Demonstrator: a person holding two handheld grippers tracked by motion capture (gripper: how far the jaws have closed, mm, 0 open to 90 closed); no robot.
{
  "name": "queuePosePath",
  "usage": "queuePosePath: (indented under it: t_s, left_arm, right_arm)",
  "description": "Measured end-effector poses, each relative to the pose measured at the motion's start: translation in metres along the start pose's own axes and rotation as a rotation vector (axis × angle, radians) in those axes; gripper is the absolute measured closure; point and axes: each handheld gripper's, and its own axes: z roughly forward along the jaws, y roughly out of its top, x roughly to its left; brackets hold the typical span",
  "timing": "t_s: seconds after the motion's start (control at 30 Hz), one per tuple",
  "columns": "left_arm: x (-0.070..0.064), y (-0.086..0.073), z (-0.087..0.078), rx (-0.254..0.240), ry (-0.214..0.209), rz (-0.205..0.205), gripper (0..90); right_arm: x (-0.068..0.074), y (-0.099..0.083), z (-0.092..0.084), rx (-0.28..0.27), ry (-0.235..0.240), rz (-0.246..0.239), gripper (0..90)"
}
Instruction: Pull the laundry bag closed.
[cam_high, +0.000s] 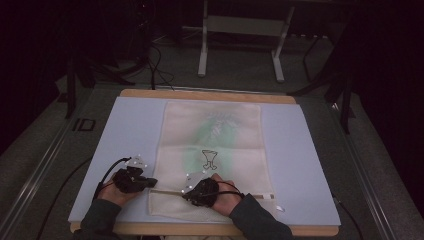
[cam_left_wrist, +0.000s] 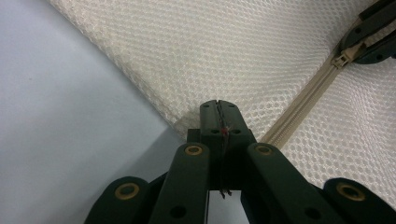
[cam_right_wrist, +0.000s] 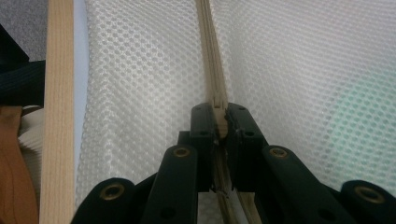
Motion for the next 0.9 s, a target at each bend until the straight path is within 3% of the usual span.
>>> queuePosePath:
  t_s: [0.9]
  left_arm:
    - [0.000,0.000,0.000,0.001,0.002,0.001,90.0]
  right_arm:
    - [0.000,-0.014,-0.009,-0.003,-0.019,0.003,82.3]
